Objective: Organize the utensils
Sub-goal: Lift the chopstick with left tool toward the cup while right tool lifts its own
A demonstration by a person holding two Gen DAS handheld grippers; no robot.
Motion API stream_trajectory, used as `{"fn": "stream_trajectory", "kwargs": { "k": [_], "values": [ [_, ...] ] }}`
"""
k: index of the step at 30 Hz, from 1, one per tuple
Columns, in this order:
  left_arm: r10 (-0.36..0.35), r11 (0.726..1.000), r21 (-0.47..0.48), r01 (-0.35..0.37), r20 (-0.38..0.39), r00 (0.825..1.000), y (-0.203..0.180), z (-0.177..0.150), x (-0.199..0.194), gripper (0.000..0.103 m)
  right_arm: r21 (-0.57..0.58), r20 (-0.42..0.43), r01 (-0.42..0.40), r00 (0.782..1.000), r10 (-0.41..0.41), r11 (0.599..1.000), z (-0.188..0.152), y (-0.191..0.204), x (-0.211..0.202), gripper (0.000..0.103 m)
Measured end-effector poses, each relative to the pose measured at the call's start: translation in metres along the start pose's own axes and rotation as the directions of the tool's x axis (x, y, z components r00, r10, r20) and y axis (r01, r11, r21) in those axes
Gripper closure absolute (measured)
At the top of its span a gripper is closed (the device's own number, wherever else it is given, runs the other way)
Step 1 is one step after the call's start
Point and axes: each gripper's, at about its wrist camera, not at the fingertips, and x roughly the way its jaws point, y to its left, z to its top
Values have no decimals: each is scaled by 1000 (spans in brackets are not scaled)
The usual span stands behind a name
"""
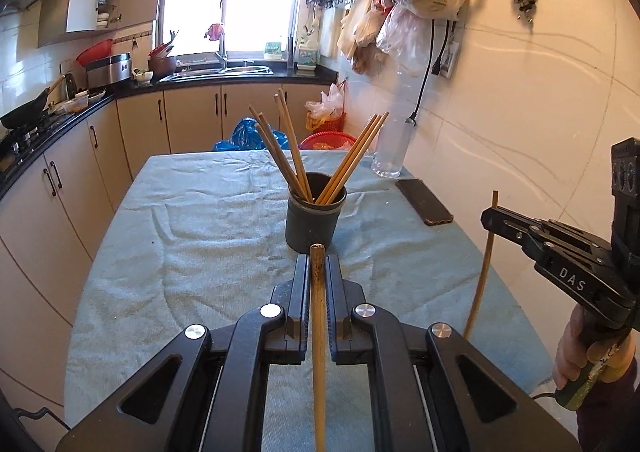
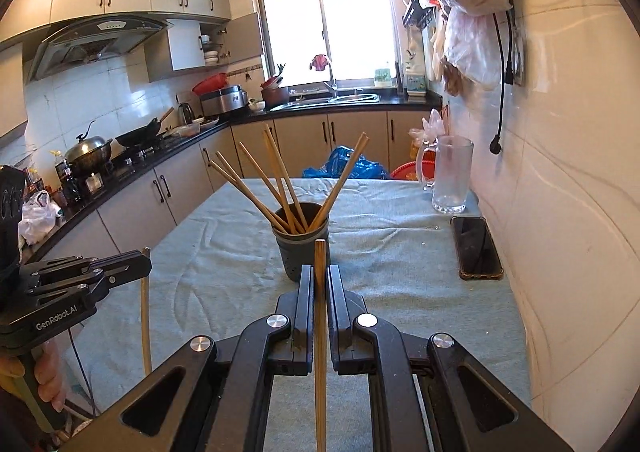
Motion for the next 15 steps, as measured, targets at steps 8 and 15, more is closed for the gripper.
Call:
{"fn": "stream_trajectory", "kwargs": {
  "k": [8, 15],
  "values": [
    [-15, 1000, 10, 15, 32, 999, -7, -3, -20, 96, -9, 14, -4, 1000, 4, 1000, 0, 6, -7, 97],
    [-54, 998, -10, 55, 50, 997, -6, 4, -31, 96, -13, 26, -5, 1000, 6, 1000, 3, 7, -10, 97]
  ]
}}
